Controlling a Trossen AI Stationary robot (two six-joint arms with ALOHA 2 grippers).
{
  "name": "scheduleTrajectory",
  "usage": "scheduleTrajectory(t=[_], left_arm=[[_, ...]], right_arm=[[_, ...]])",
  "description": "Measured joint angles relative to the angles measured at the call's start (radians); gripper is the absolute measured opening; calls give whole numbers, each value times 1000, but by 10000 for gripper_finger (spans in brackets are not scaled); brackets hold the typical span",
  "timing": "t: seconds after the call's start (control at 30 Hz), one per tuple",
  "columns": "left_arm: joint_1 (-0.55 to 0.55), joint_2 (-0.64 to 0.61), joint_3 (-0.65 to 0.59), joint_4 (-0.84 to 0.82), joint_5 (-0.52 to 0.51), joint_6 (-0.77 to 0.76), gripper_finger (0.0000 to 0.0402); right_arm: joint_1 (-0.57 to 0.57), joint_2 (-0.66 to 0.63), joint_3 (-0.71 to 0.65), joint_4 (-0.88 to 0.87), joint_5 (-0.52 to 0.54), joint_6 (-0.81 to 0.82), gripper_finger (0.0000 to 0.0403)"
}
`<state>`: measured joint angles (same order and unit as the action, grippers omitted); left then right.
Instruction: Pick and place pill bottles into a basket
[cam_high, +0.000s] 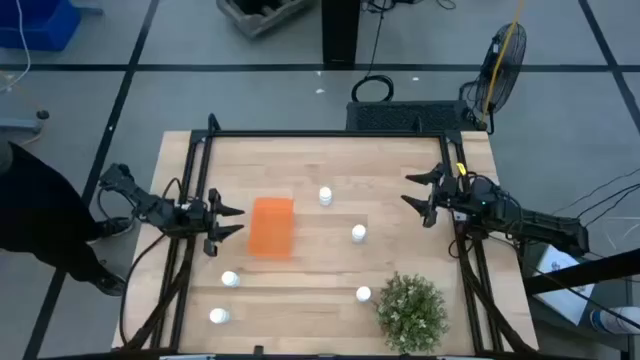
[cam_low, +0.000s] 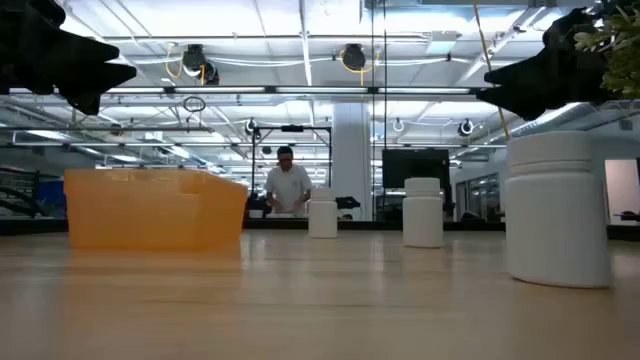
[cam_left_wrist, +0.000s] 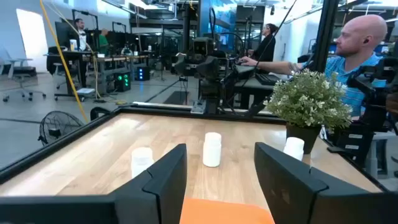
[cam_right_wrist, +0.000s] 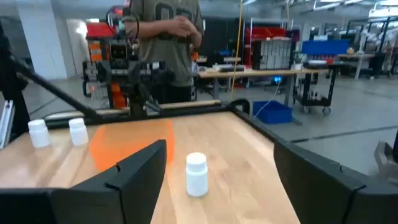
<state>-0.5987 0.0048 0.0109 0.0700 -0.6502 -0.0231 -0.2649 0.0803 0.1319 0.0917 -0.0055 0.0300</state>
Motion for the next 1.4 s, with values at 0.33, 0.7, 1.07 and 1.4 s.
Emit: scheduleTrajectory(t=[0.33,0.7,1.07,1.4], left_arm=[[0,2,0,-3,0,-12,191],[0,2,0,-4,-6,15,191],[0,2,0,-4,-7,43,191],[0,2,0,-4,-7,49,191]], right_arm=[[0,-76,-59,45,2,24,290],[0,-77,-73,102,3,100,290],[-2,185,154,21,84,193,290],[-2,812,679,-364,88,195,290]])
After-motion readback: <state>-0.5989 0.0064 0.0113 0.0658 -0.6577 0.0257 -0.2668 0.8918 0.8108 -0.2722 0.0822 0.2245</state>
